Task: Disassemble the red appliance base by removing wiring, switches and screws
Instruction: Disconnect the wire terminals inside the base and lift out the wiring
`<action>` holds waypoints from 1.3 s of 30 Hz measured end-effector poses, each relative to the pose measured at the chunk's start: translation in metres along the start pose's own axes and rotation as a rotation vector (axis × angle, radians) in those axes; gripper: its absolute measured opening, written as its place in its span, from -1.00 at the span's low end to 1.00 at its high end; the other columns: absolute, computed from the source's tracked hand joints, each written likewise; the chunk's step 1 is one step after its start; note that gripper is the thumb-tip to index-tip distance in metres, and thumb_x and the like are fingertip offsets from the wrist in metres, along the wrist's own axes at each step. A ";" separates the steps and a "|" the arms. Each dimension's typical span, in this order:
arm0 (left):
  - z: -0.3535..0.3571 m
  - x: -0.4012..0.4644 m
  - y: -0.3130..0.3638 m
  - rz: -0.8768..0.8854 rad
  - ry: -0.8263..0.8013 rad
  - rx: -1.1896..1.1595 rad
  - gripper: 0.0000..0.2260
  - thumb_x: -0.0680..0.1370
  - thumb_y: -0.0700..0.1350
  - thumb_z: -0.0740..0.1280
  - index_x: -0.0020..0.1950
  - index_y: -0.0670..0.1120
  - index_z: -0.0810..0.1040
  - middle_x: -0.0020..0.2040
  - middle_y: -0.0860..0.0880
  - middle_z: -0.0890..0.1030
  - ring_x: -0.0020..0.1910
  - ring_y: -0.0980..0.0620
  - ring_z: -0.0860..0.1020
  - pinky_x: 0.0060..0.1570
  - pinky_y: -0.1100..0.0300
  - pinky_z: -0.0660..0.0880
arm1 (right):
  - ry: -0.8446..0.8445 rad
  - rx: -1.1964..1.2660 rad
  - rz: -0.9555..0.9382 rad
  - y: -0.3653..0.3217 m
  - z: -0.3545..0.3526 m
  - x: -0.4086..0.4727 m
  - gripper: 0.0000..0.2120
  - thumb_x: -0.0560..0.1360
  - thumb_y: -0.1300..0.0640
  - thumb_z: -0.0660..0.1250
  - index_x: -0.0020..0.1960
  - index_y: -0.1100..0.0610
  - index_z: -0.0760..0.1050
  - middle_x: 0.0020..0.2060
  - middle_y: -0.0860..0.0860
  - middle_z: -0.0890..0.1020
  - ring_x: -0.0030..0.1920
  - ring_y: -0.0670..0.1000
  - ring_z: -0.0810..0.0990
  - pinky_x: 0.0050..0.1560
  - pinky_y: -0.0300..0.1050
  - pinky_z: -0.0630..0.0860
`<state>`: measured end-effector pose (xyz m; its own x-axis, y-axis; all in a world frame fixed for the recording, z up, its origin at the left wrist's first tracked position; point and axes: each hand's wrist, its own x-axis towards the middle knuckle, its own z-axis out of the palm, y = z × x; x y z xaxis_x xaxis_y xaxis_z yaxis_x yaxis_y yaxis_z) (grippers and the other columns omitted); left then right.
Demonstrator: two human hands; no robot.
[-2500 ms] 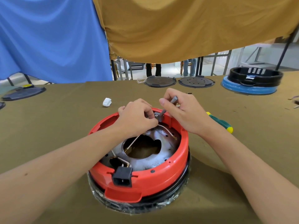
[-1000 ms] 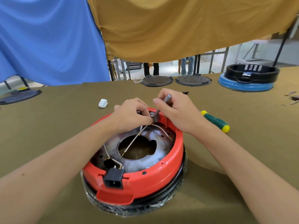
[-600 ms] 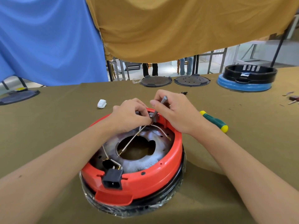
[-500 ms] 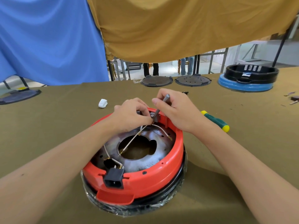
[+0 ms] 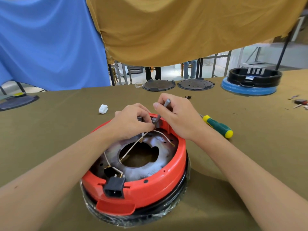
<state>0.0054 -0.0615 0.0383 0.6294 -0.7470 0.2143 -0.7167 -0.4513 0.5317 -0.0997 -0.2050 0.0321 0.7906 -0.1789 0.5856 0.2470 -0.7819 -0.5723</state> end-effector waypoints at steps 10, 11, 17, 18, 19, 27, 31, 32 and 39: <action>0.000 -0.001 -0.001 0.003 -0.014 -0.014 -0.90 0.38 0.01 0.47 -0.30 0.03 0.65 0.07 0.18 0.51 0.12 0.12 0.49 0.31 -0.17 0.30 | -0.001 0.112 0.083 0.003 0.000 0.005 -0.69 0.61 0.13 0.26 -0.30 0.09 0.34 -0.53 -0.13 0.43 -0.41 -0.10 0.38 -0.28 -0.03 0.36; 0.000 -0.001 0.000 -0.001 -0.017 -0.013 -0.89 0.35 0.04 0.45 -0.31 0.03 0.65 0.08 0.18 0.51 0.12 0.11 0.49 0.32 -0.17 0.30 | 0.006 0.125 0.083 0.003 0.001 0.005 -0.70 0.61 0.14 0.26 -0.30 0.09 0.34 -0.52 -0.12 0.42 -0.41 -0.08 0.39 -0.28 -0.01 0.38; -0.001 -0.001 0.001 -0.010 -0.022 -0.018 -0.87 0.29 0.07 0.39 -0.32 0.03 0.63 0.07 0.17 0.52 0.11 0.11 0.50 0.32 -0.15 0.31 | 0.029 0.113 0.053 0.007 0.004 0.003 -0.70 0.61 0.11 0.26 -0.29 0.06 0.35 -0.53 -0.19 0.46 -0.43 -0.14 0.38 -0.30 -0.09 0.35; -0.001 -0.001 0.001 -0.007 -0.020 -0.012 -0.88 0.30 0.05 0.40 -0.32 0.02 0.62 0.07 0.17 0.52 0.11 0.10 0.50 0.32 -0.15 0.31 | 0.034 0.107 0.043 0.008 0.004 0.002 -0.70 0.61 0.11 0.26 -0.30 0.05 0.34 -0.53 -0.20 0.45 -0.43 -0.15 0.38 -0.32 -0.16 0.32; -0.001 -0.002 0.002 -0.006 -0.016 -0.002 -0.89 0.32 0.04 0.41 -0.31 0.02 0.62 0.07 0.16 0.52 0.11 0.11 0.50 0.32 -0.14 0.31 | 0.038 0.101 0.032 0.008 0.004 0.002 -0.70 0.60 0.11 0.27 -0.30 0.05 0.34 -0.52 -0.21 0.44 -0.43 -0.16 0.39 -0.35 -0.22 0.29; -0.001 -0.001 0.003 -0.018 0.000 0.059 -0.83 0.44 -0.06 0.46 -0.34 0.05 0.57 0.09 0.17 0.52 0.12 0.11 0.48 0.33 -0.11 0.29 | 0.035 0.132 0.061 0.006 0.004 0.003 -0.72 0.61 0.13 0.27 -0.26 0.18 0.39 -0.46 -0.05 0.47 -0.39 -0.08 0.41 -0.28 -0.02 0.38; -0.001 -0.003 0.004 -0.021 -0.007 0.074 -0.85 0.44 -0.05 0.45 -0.33 0.05 0.57 0.09 0.17 0.52 0.11 0.12 0.47 0.33 -0.11 0.28 | 0.038 0.183 0.096 0.007 0.003 0.003 -0.71 0.62 0.15 0.27 -0.21 0.31 0.41 -0.47 -0.02 0.47 -0.41 -0.06 0.41 -0.28 -0.03 0.38; 0.000 -0.003 0.004 -0.022 -0.006 0.075 -0.85 0.44 -0.05 0.45 -0.33 0.05 0.57 0.09 0.17 0.52 0.11 0.12 0.47 0.33 -0.11 0.28 | 0.036 0.183 0.096 0.007 0.003 0.003 -0.71 0.62 0.15 0.26 -0.20 0.31 0.41 -0.48 -0.03 0.47 -0.41 -0.07 0.42 -0.28 -0.02 0.39; -0.001 -0.003 0.005 -0.028 -0.014 0.096 -0.83 0.45 -0.03 0.44 -0.33 0.07 0.55 0.09 0.18 0.50 0.11 0.11 0.46 0.32 -0.13 0.27 | 0.043 0.085 0.034 0.004 0.002 0.000 -0.70 0.62 0.10 0.26 -0.29 0.04 0.35 -0.51 -0.16 0.46 -0.41 -0.16 0.41 -0.32 -0.20 0.32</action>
<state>0.0001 -0.0613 0.0411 0.6458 -0.7398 0.1889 -0.7248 -0.5161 0.4564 -0.0978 -0.2069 0.0288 0.7749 -0.2311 0.5884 0.2690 -0.7217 -0.6378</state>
